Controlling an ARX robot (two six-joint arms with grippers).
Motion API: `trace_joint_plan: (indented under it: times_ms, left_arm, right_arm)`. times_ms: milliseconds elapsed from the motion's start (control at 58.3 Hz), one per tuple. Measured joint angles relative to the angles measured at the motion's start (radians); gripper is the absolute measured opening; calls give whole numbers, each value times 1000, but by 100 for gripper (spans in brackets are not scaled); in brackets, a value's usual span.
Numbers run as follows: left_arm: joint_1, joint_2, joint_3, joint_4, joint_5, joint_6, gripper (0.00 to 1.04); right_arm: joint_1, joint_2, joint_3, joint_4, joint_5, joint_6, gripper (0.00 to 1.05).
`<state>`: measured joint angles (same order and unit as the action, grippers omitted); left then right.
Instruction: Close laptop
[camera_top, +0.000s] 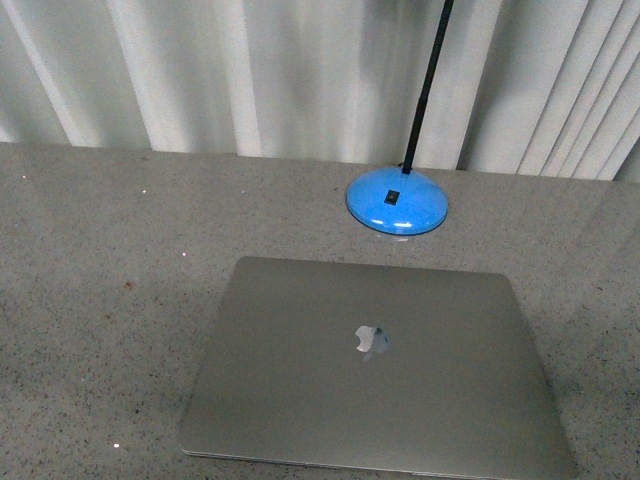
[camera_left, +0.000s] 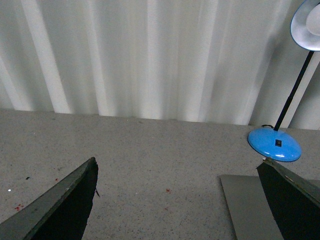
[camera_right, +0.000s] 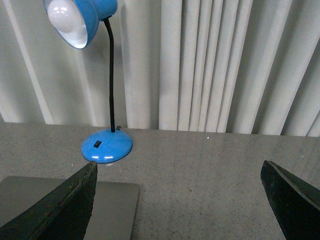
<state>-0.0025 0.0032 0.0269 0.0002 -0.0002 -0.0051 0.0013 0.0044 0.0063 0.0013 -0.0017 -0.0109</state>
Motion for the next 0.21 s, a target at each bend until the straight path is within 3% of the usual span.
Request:
trace_joint_plan:
  times_ms: [206]
  left_arm:
    - [0,0,0,0,0,0,98]
  right_arm:
    - [0,0,0,0,0,0,97]
